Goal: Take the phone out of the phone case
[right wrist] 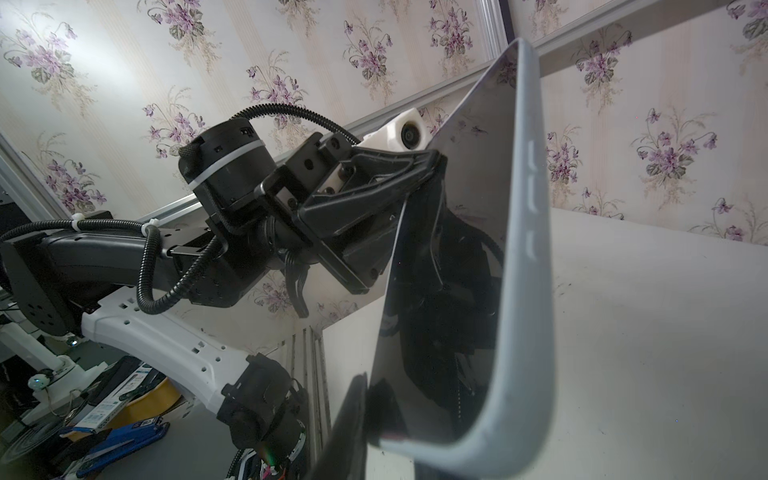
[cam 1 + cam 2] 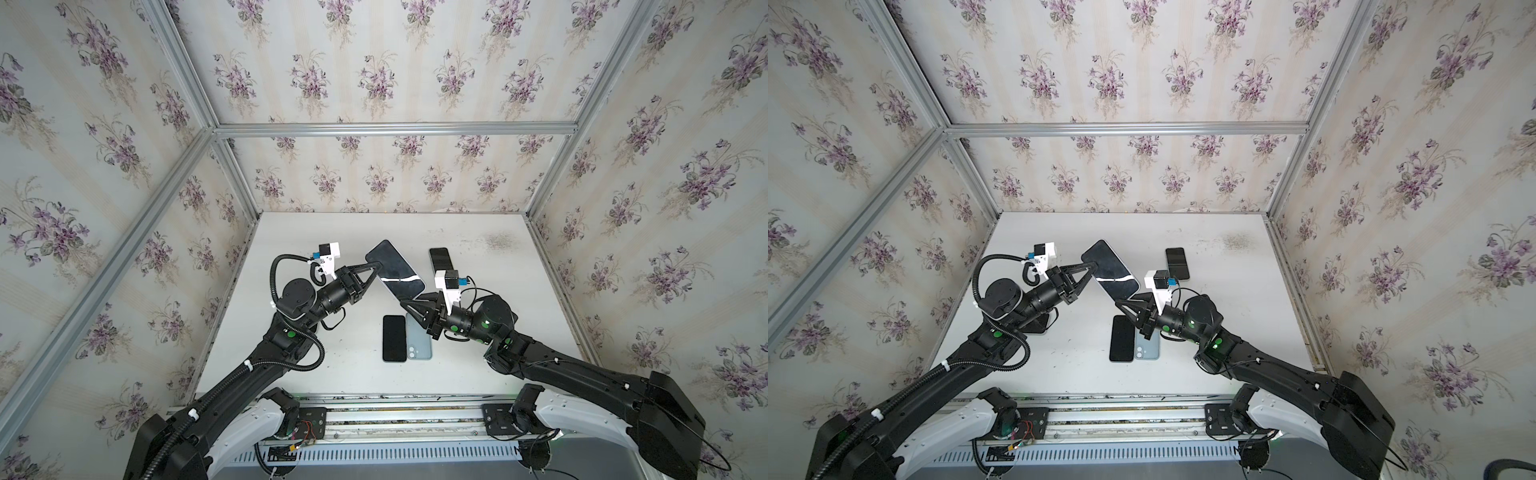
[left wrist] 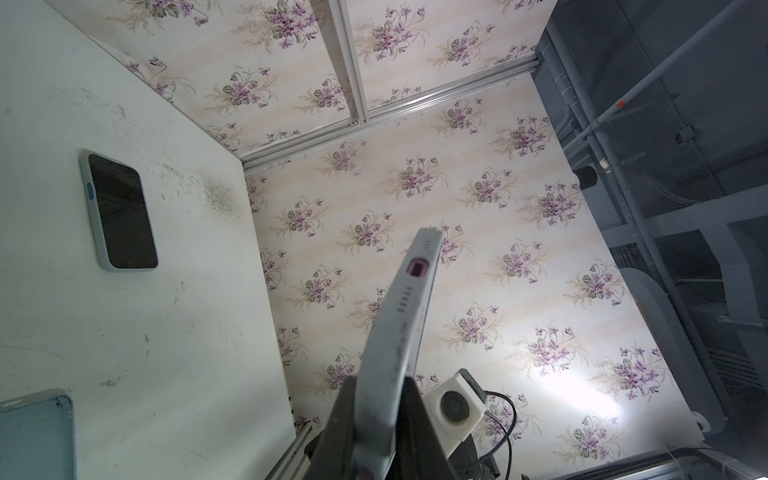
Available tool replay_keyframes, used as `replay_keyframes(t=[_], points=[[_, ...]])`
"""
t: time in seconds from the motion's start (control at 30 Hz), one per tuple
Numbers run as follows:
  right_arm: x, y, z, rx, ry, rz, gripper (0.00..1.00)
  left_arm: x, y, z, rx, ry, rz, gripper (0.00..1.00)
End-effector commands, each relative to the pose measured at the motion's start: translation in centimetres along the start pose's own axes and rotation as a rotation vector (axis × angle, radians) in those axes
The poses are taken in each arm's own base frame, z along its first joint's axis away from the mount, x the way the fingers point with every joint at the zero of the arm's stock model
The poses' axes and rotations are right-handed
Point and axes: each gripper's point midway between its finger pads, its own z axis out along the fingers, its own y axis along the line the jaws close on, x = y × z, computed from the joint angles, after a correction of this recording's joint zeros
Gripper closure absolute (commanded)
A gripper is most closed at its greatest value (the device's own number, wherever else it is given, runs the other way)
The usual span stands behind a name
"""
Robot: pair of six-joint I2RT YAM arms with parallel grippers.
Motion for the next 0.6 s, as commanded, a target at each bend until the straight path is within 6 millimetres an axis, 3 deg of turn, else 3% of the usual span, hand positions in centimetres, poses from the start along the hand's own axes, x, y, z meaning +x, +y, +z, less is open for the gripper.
replay_keyframes(t=[0.0, 0.07, 0.57], points=[[1.8, -2.2, -0.1, 0.101, 0.063, -0.128, 0.8, -0.1, -1.1, 0.1, 0.032, 0.004, -0.057, 1.0], [1.9, -2.1, -0.1, 0.093, 0.067, -0.128, 0.75, -0.1, -1.1, 0.1, 0.032, 0.004, -0.056, 1.0], [3.4, -3.9, 0.2, 0.168, 0.114, -0.126, 0.72, -0.2, -1.4, 0.1, 0.045, -0.011, -0.06, 1.0]])
